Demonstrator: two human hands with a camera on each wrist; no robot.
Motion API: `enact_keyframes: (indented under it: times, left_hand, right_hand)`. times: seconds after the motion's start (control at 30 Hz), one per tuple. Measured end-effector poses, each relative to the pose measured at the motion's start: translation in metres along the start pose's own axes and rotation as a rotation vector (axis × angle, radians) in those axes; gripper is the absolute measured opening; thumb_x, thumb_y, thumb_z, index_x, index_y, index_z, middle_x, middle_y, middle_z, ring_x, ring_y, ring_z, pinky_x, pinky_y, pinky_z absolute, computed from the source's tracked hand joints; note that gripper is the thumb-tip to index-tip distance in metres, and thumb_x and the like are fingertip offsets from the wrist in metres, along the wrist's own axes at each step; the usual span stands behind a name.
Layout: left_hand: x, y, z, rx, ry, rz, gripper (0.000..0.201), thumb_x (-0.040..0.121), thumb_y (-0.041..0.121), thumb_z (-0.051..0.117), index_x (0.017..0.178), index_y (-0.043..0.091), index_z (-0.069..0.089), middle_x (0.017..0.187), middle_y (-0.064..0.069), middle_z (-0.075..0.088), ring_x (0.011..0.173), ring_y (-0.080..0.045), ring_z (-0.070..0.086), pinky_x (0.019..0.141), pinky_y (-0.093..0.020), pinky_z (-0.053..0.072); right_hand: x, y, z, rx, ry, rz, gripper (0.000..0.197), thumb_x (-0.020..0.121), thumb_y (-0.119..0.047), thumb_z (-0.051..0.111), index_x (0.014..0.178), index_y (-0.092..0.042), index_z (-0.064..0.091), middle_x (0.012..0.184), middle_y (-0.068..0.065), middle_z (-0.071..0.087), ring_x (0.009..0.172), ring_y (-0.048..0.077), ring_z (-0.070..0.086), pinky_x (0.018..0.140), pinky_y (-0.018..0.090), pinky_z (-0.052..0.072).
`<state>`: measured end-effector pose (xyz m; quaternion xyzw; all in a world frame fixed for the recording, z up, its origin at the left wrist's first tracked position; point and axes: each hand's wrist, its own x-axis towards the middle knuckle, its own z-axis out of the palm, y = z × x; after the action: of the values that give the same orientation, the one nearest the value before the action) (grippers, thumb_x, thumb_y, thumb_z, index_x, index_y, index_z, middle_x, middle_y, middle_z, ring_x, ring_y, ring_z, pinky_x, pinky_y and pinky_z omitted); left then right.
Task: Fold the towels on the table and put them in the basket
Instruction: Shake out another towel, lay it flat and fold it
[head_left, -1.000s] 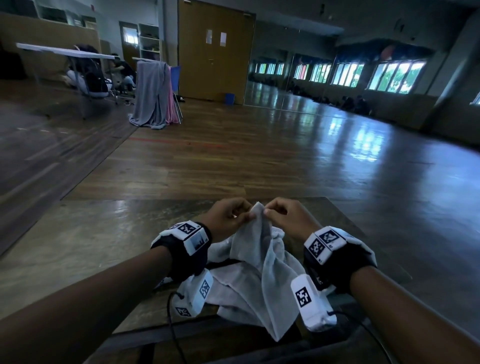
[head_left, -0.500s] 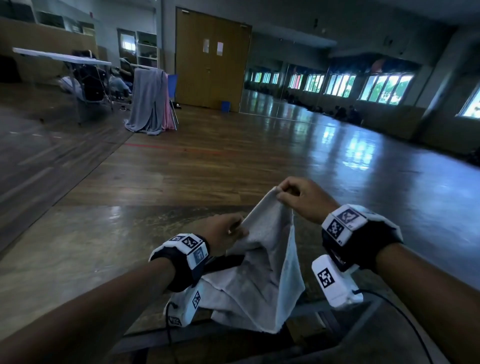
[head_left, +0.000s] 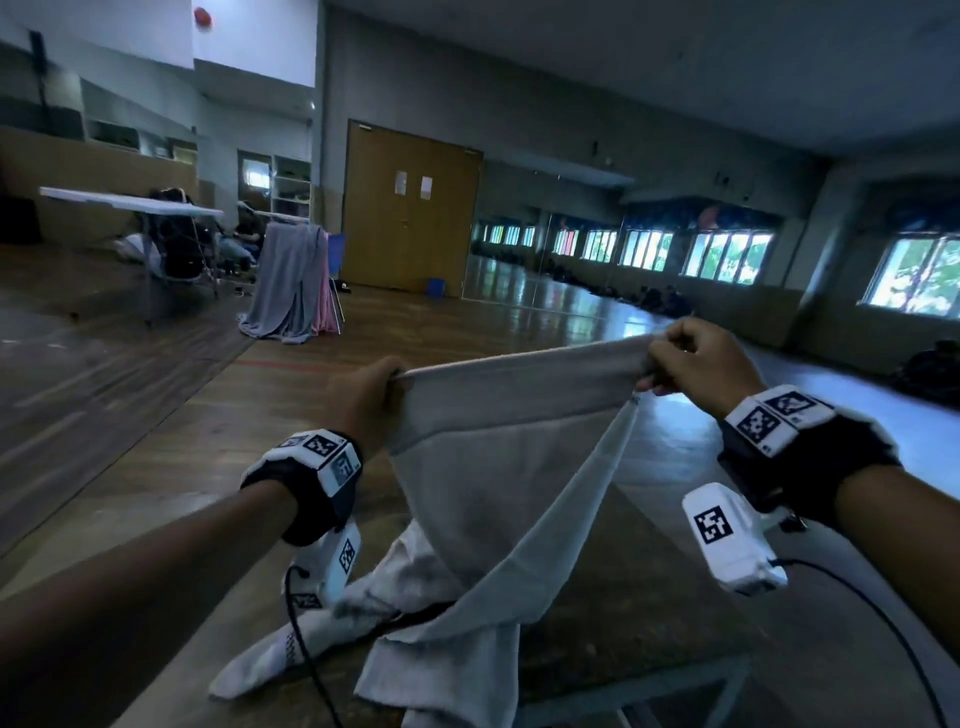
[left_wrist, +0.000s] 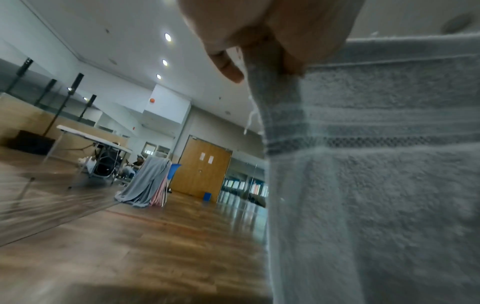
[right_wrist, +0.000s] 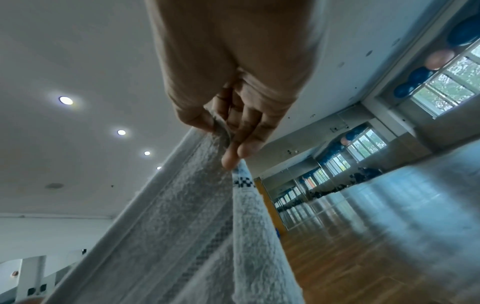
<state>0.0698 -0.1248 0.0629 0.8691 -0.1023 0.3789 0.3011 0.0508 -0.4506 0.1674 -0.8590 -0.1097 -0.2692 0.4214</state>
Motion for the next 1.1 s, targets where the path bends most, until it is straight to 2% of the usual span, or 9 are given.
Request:
enact_keyframes:
  times: [0.17,0.3,0.47,0.6,0.7,0.77,0.83,0.97,1.1]
  left_hand:
    - [0.051,0.040,-0.092,-0.066,0.243,0.021,0.019,0.083,0.028,0.066,0.082,0.009,0.068,0.077,-0.016,0.069,0.070,-0.030,0.063,0.061,-0.032,0.044]
    - [0.076,0.071,-0.168,-0.066,0.376,0.180,0.013,0.084,0.017,0.065,0.088,0.005,0.068,0.081,-0.017,0.070,0.074,-0.030,0.065,0.068,-0.034,0.049]
    - [0.077,0.112,-0.257,0.029,0.471,0.302,0.011,0.084,0.015,0.065,0.087,0.005,0.068,0.076,-0.012,0.068,0.068,-0.019,0.057,0.065,-0.023,0.036]
    - [0.071,0.132,-0.316,0.079,0.517,0.268,0.015,0.083,0.024,0.066,0.088,0.011,0.070,0.074,-0.002,0.066,0.063,-0.014,0.056,0.059,-0.019,0.038]
    - [0.062,0.143,-0.349,0.007,0.518,0.262,0.007,0.085,0.020,0.063,0.086,0.016,0.069,0.072,-0.002,0.066,0.045,-0.004,0.060,0.050,-0.012,0.046]
    - [0.057,0.148,-0.367,-0.019,0.520,0.230,0.006,0.086,0.020,0.062,0.086,0.018,0.068,0.072,0.001,0.064,0.046,0.004,0.060,0.044,-0.003,0.040]
    - [0.052,0.150,-0.384,0.020,0.523,0.177,0.007,0.085,0.023,0.062,0.086,0.021,0.069,0.070,0.003,0.065,0.045,0.010,0.057,0.047,0.000,0.039]
    - [0.042,0.136,-0.405,-0.056,0.479,0.060,0.007,0.084,0.019,0.064,0.087,0.017,0.070,0.079,-0.003,0.068,0.042,0.001,0.061,0.037,-0.011,0.045]
    - [0.036,0.107,-0.409,-0.034,0.432,-0.051,0.007,0.084,0.014,0.064,0.086,0.011,0.070,0.080,-0.008,0.068,0.043,-0.002,0.063,0.043,-0.014,0.052]
  right_hand:
    - [0.012,-0.066,-0.051,0.005,0.109,-0.100,0.015,0.087,-0.020,0.057,0.073,-0.018,0.053,0.059,0.004,0.059,0.037,0.007,0.058,0.037,0.017,0.045]
    - [0.016,-0.120,-0.083,0.053,0.136,-0.173,0.008,0.087,-0.017,0.060,0.080,-0.016,0.056,0.058,0.004,0.057,0.030,0.005,0.049,0.033,0.014,0.039]
    - [0.008,-0.182,-0.113,0.090,0.181,-0.254,0.007,0.086,-0.015,0.061,0.079,-0.013,0.061,0.055,0.002,0.056,0.028,0.003,0.044,0.032,0.013,0.036]
    - [-0.002,-0.214,-0.124,0.138,0.167,-0.267,0.010,0.086,-0.014,0.059,0.076,-0.016,0.059,0.060,0.001,0.055,0.040,0.011,0.047,0.034,0.014,0.038]
    - [-0.009,-0.236,-0.124,0.186,0.142,-0.270,0.010,0.084,-0.016,0.059,0.075,-0.019,0.059,0.064,0.000,0.058,0.054,0.015,0.051,0.047,0.023,0.044]
    - [-0.010,-0.250,-0.122,0.204,0.147,-0.288,0.009,0.085,-0.014,0.057,0.076,-0.017,0.059,0.066,0.001,0.058,0.055,0.016,0.051,0.051,0.026,0.044]
    - [-0.009,-0.262,-0.114,0.200,0.146,-0.305,0.008,0.085,-0.013,0.056,0.078,-0.016,0.059,0.065,0.001,0.059,0.051,0.013,0.050,0.047,0.023,0.043]
    - [-0.003,-0.273,-0.083,0.249,0.132,-0.326,0.015,0.084,-0.010,0.057,0.072,-0.017,0.058,0.060,0.001,0.059,0.031,0.001,0.046,0.034,0.011,0.037]
    - [0.008,-0.268,-0.034,0.306,0.034,-0.277,0.015,0.082,-0.007,0.059,0.069,-0.015,0.059,0.048,0.006,0.059,0.028,0.009,0.046,0.034,0.017,0.040]
